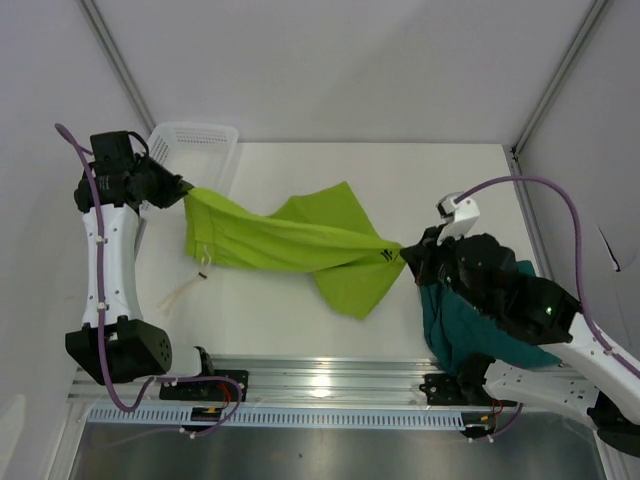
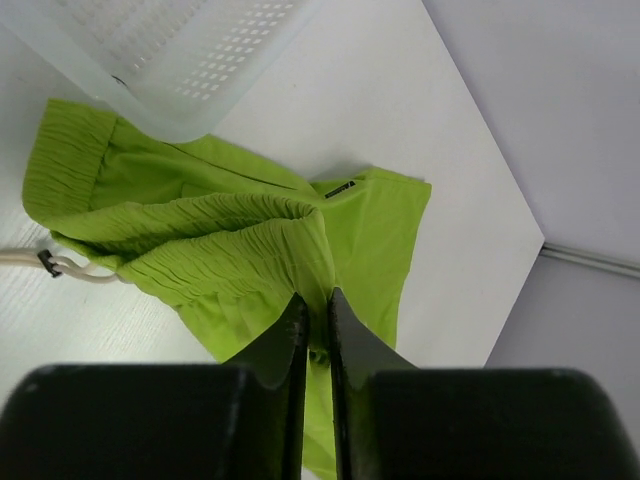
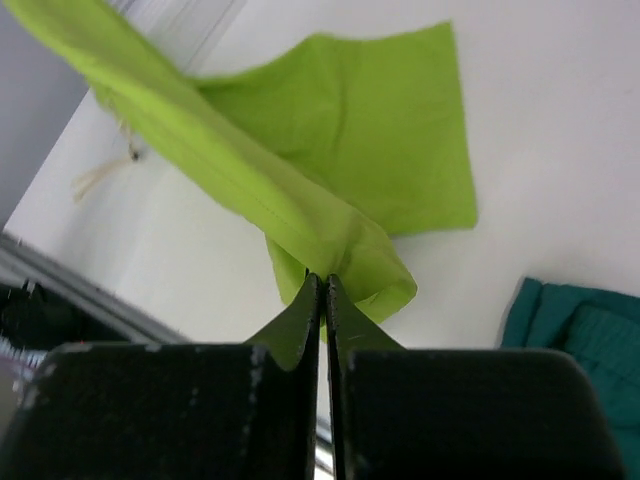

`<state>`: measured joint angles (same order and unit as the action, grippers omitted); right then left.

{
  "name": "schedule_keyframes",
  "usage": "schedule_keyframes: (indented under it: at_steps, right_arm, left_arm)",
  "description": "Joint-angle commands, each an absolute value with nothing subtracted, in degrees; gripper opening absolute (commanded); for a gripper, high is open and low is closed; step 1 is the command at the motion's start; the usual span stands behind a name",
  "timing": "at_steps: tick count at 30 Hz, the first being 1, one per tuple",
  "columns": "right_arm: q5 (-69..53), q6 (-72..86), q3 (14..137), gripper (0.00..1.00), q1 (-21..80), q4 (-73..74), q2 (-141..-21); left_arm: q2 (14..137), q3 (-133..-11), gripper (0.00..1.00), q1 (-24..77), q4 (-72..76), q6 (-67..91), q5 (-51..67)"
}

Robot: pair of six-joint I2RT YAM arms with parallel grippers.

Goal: Fold and stack the shorts
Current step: Flatten the shorts out

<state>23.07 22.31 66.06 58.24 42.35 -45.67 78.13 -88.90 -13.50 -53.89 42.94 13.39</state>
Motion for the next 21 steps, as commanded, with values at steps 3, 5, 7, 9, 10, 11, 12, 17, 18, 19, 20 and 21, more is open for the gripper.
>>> schedule_keyframes:
  at_steps: [3,5,7,9,10,11,12,17,18,19,20,21]
  right_arm:
    - [16.0,18.8,72.4,0.00,44.8,42.0,-51.1]
    - [11.4,18.2,73.9,0.00,38.1,40.3,-53.1]
    - [4.3,17.8,75.4,0.00,34.3,38.5,-53.9]
    - [0.7,17.2,77.9,0.00,30.9,37.1,-54.1]
    - [-2.4,17.1,78.9,0.00,30.2,36.5,-54.0]
    - [-3.5,16.8,80.0,0.00,29.9,36.1,-53.6]
    - [-4.7,16.1,81.7,0.00,29.8,35.5,-53.2]
    - [-11.0,15.0,85.4,0.00,29.8,30.4,-48.4]
    - [-11.2,14.9,86.4,0.00,29.8,30.2,-47.1]
    - [-11.6,14.4,88.9,0.00,29.8,30.2,-46.6]
    - [-12.5,14.2,90.3,0.00,29.8,30.3,-46.1]
    - [-13.0,13.9,91.6,0.00,29.8,30.3,-45.1]
  left_arm:
    - [77.3,-87.8,0.00,-14.2,-49.7,42.3,17.1]
    - [77.2,-87.6,0.00,-14.2,-50.0,42.9,18.0]
    - [76.6,-87.4,0.00,-14.1,-49.8,43.7,19.3]
    - [74.0,-85.9,0.00,-14.2,-48.6,45.5,22.1]
    - [72.6,-85.3,0.00,-14.2,-46.4,46.3,23.0]
    - [69.8,-84.4,0.00,-14.2,-45.5,47.2,23.7]
    - [68.4,-83.9,0.00,-14.2,-44.0,48.5,25.2]
    - [58.7,-84.2,0.00,-14.2,-40.2,53.0,29.9]
    - [57.1,-84.2,0.00,-14.2,-39.1,54.7,30.3]
    - [55.5,-84.6,0.00,-14.2,-37.4,55.3,30.5]
    - [53.9,-85.2,0.00,-14.2,-37.0,55.8,30.1]
    - [50.9,-86.3,0.00,-14.2,-36.7,56.2,29.4]
